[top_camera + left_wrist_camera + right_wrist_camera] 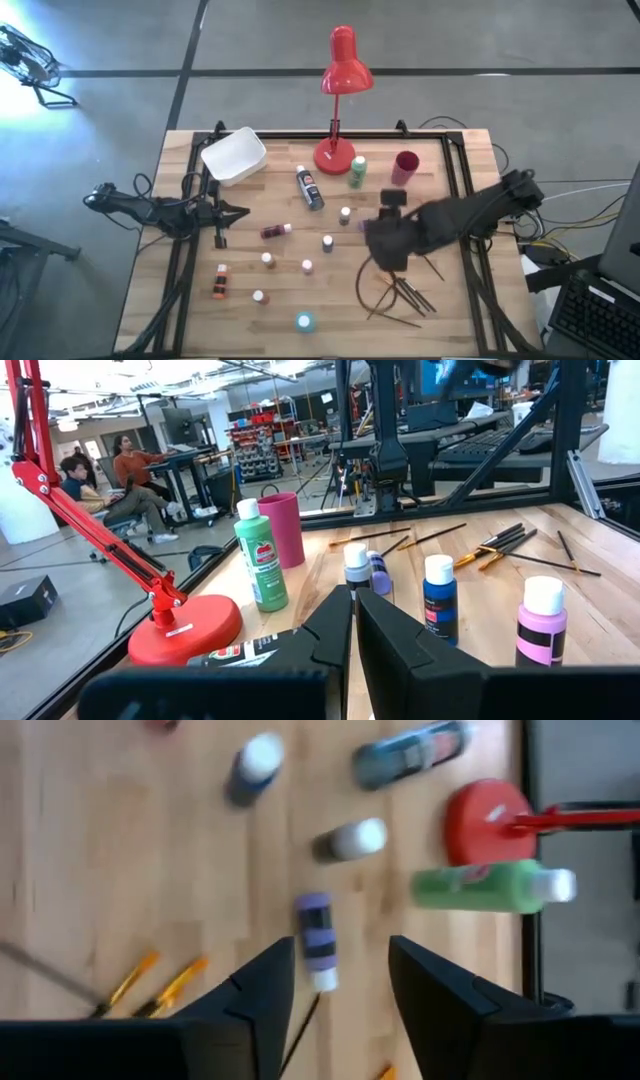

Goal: Pick & Place Paint Supplies
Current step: Put the gold paintbrush into the pink cup

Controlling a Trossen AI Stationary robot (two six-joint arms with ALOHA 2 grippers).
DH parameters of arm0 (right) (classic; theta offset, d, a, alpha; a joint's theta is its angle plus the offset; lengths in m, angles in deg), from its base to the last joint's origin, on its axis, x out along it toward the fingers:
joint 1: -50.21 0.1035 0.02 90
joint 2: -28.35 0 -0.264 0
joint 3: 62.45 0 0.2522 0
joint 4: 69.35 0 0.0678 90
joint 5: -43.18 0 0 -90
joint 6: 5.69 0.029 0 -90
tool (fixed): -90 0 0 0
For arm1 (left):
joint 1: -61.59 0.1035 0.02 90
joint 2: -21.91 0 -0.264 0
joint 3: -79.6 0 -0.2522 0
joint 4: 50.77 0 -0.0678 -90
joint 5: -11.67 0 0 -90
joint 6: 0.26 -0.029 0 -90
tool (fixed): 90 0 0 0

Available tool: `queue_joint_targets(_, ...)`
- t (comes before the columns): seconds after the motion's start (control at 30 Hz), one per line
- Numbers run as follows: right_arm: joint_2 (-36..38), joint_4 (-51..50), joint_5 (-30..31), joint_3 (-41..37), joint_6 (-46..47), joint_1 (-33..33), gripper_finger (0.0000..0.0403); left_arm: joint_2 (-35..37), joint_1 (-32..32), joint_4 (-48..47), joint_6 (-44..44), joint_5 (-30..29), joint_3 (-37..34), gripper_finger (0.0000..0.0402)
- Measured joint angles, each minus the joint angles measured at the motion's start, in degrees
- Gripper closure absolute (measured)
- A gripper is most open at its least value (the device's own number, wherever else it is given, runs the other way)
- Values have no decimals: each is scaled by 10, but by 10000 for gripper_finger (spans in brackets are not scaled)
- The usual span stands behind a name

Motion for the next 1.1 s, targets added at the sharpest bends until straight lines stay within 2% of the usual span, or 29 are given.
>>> queue_joint_targets(0.1, -20, 0, -23, -2, 17, 28, 231, 0, 0, 0, 0, 0, 0, 377)
queue_joint_targets(0.27, -43, 14, -74, -2, 106, 70, 233, 0, 0, 0, 0, 0, 0, 377)
queue_joint_targets(0.4, -57, 66, -110, -2, 186, 103, 248, 0, 0, 0, 0, 0, 0, 377)
queue_joint_targets(0.53, -78, 138, -118, 0, 233, 126, 265, 0, 0, 0, 0, 0, 0, 377)
queue_joint_targets(0.83, -141, 262, -174, 0, 347, 128, 294, 0, 0, 0, 0, 0, 0, 377)
queue_joint_targets(1.1, -209, 273, -176, 0, 462, 129, 290, 0, 0, 0, 0, 0, 0, 377)
